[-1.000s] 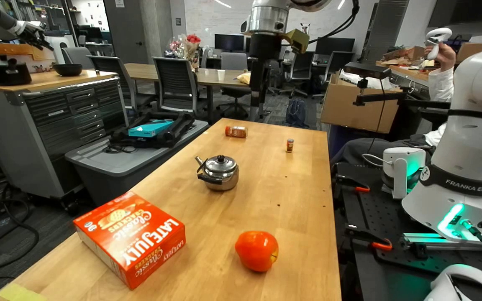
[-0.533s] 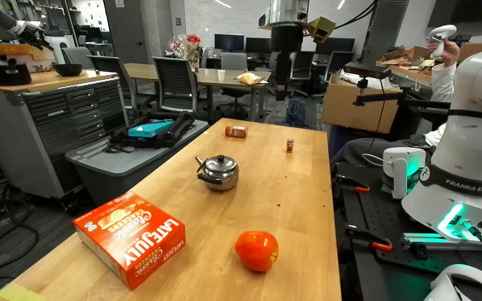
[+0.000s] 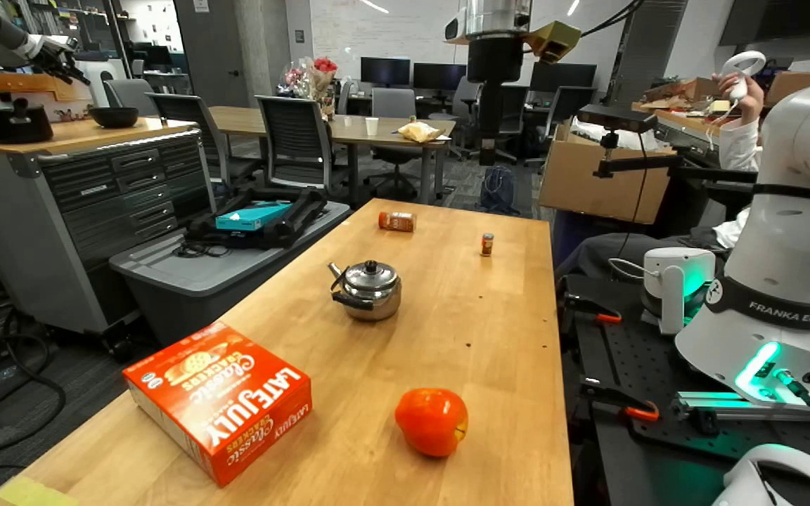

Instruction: Put the lid on the silver pot

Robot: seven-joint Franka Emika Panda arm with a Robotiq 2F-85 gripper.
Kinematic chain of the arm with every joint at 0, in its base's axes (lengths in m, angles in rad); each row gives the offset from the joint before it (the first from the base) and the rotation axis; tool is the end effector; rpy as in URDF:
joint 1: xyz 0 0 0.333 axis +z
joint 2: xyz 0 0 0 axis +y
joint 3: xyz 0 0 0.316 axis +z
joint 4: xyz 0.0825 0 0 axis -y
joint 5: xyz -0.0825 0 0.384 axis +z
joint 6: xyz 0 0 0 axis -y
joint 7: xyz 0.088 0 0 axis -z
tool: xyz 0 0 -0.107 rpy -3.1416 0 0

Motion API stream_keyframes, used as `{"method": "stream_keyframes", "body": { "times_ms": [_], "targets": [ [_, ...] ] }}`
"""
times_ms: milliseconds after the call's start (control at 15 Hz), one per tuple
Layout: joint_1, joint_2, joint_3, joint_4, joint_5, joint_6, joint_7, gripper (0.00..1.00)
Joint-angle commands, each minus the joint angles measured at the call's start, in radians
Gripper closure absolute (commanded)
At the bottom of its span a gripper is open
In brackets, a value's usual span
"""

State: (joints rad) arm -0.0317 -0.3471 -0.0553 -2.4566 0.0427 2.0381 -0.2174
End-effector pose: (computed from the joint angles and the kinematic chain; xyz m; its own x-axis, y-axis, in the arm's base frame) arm 0.4208 -0.0345 0.4189 0.9916 0.1154 -0.0589 0.1112 -0.9913 -0.0697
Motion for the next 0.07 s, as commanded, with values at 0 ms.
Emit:
{"method": "stream_keyframes", "body": {
  "times_ms": [0],
  "targets": [
    [0.008, 0.0, -0.007, 0.001, -0.003, -0.002, 0.002, 0.0]
  ]
}}
